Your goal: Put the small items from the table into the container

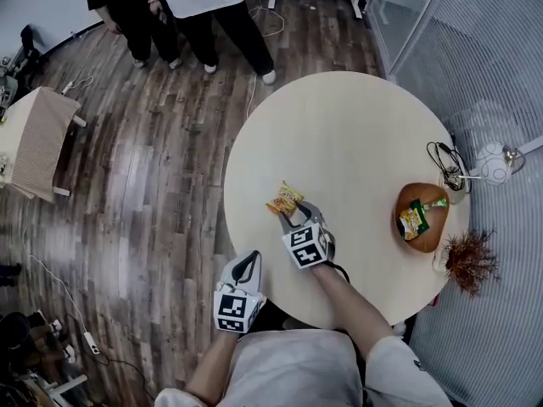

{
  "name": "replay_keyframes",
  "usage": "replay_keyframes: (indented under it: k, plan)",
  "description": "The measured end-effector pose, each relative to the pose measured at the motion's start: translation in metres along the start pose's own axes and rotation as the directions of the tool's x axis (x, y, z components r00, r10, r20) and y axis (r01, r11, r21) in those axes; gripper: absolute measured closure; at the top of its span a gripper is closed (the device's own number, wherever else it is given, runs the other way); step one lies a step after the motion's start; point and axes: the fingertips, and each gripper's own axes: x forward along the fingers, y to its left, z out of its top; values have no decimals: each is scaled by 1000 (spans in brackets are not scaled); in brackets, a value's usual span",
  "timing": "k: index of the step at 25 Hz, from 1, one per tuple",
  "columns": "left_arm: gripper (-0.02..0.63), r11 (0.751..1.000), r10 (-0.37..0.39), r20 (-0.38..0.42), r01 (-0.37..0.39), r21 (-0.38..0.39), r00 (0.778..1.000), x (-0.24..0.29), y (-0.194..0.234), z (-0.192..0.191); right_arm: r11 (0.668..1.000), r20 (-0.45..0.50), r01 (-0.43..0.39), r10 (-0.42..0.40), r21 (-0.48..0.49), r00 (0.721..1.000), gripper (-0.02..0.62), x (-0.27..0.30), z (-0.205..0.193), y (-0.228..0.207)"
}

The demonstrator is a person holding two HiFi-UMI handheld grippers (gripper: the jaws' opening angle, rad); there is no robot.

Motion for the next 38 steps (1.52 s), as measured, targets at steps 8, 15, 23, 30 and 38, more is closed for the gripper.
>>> replay_keyframes:
  k: [8,15,23,30,38]
  plan:
    - [618,996,67,-16,-68,-54,998,-15,23,-15,998,-141,-22,14,-56,990,394,51,-17,2]
    - [618,992,102,-9,-103,-67,995,-17,38,-12,996,-134,-15,4,-83,991,457,49,-13,-1]
    - [618,996,71,0,-70,-51,998,-10,29,-5,999,-81,-15,11,-52,997,480,28,-6,-6]
    - [618,1000,-14,3,14,11,1000,22,3,-1,1000,-3,21,-21,2,1000,480,-19,-17,-17]
    - [618,969,-213,-11,213,124,977,84,-93,30,969,61,198,-209,146,976,480,-120,-57,-95]
